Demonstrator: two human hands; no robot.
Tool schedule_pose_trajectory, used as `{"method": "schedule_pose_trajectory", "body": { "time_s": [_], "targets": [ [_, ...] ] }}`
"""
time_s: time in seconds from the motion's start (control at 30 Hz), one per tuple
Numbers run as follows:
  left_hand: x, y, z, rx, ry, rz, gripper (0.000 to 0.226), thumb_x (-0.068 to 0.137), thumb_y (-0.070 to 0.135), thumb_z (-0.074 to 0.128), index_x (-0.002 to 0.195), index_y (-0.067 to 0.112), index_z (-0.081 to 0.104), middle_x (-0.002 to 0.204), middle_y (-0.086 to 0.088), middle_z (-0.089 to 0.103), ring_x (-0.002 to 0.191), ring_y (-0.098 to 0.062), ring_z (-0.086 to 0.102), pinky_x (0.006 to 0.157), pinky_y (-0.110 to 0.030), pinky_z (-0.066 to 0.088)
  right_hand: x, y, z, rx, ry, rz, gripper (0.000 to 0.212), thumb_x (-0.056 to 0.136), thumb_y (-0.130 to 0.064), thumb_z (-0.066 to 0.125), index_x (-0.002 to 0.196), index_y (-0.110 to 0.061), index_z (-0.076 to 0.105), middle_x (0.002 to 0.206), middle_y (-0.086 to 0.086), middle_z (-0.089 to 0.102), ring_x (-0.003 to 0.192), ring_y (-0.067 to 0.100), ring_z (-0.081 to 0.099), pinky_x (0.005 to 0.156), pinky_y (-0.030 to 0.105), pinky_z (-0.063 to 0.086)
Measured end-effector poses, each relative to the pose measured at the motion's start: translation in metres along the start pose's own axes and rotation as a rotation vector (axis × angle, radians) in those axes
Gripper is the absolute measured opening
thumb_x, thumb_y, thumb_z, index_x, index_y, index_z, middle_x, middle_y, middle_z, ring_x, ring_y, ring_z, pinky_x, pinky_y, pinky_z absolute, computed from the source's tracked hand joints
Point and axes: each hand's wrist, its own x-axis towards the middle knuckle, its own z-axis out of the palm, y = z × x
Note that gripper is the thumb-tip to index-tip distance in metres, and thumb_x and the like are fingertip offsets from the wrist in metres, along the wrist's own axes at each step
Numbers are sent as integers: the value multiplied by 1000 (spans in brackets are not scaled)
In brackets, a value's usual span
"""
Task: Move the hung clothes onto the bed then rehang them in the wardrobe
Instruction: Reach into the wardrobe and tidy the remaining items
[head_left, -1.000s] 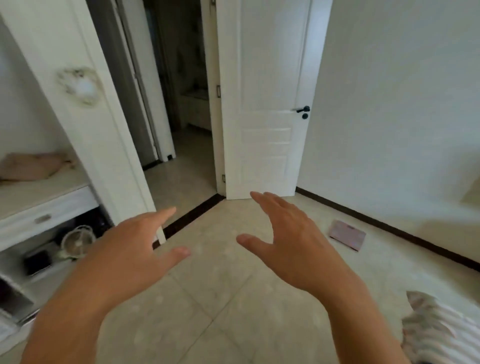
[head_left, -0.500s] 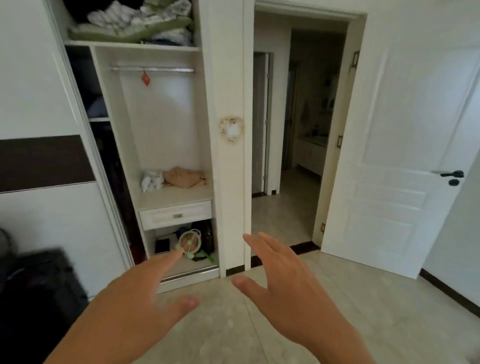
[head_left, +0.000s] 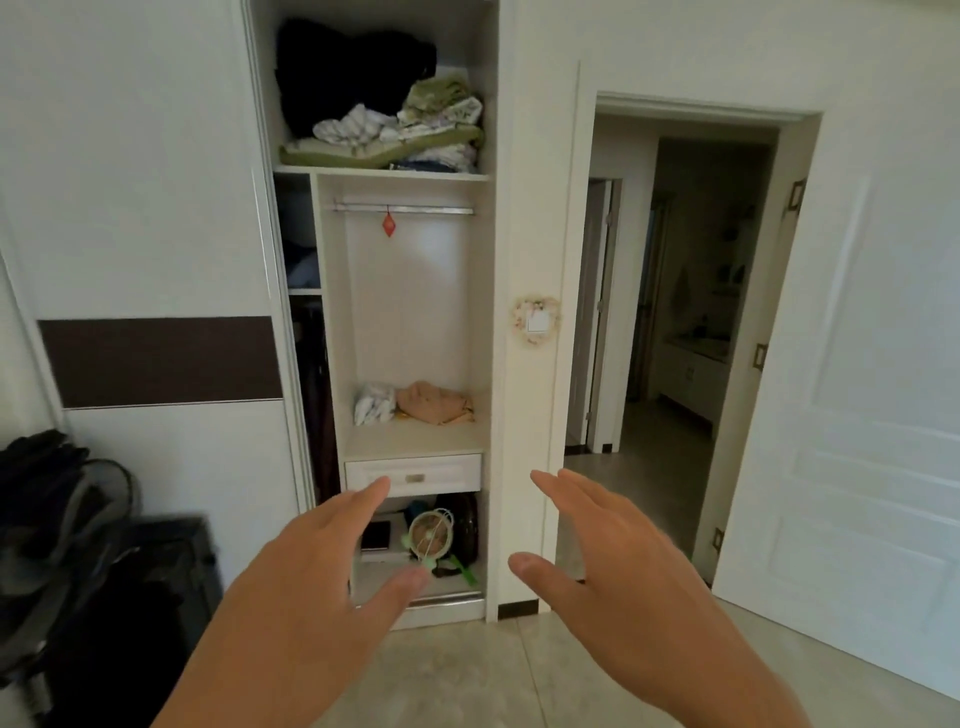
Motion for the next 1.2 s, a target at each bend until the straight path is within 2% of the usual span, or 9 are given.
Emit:
{"method": "schedule_pose_trajectory", "body": {
  "time_s": [0.27, 0.4, 0.57, 0.9, 1.07, 1.2],
  "targets": [
    [12, 8, 8, -100, -1, 66, 76, 83, 74, 40, 150, 48, 13, 150, 32, 22, 125, 13, 21, 112, -24, 23, -9, 6, -1, 5, 29, 77, 68, 91, -70, 39, 150, -51, 10, 158, -28, 11, 147, 3, 15, 118, 33, 18],
    [20, 23, 22, -120, -51, 136, 79, 80, 75, 40, 150, 46, 18, 152, 29, 24, 140, 4, 22, 115, -28, 21, -25, 18, -6, 9, 69, 152, 67, 92, -66, 43, 150, -49, 14, 159, -25, 15, 147, 5, 18, 118, 34, 21],
    [30, 59, 46, -212, -153, 263, 74, 85, 67, 49, 150, 45, 22, 153, 26, 28, 142, 0, 25, 117, -34, 26, -52, 43, -15, 9, 127, 277, 66, 93, -61, 45, 151, -45, 18, 159, -22, 18, 147, 7, 18, 118, 34, 21],
    [28, 165, 120, -241, -440, 627, 73, 86, 67, 50, 150, 47, 20, 154, 23, 29, 140, -6, 34, 113, -35, 34, -147, 103, -35, -44, 292, 672, 69, 91, -65, 48, 151, -46, 19, 158, -26, 19, 145, 2, 20, 114, 31, 24],
    [1, 232, 158, -291, -562, 857, 76, 86, 67, 51, 152, 42, 21, 155, 20, 30, 141, -5, 32, 112, -33, 31, -211, 126, -37, -74, 405, 887, 69, 90, -65, 50, 150, -45, 23, 156, -25, 26, 141, 3, 31, 111, 27, 30],
    [-37, 289, 178, -349, -640, 1070, 75, 87, 67, 50, 151, 41, 24, 154, 20, 31, 140, -3, 33, 111, -28, 31, -273, 138, -40, -117, 487, 1078, 68, 91, -63, 50, 150, -42, 25, 154, -21, 31, 141, 6, 31, 112, 30, 30]
  ]
}}
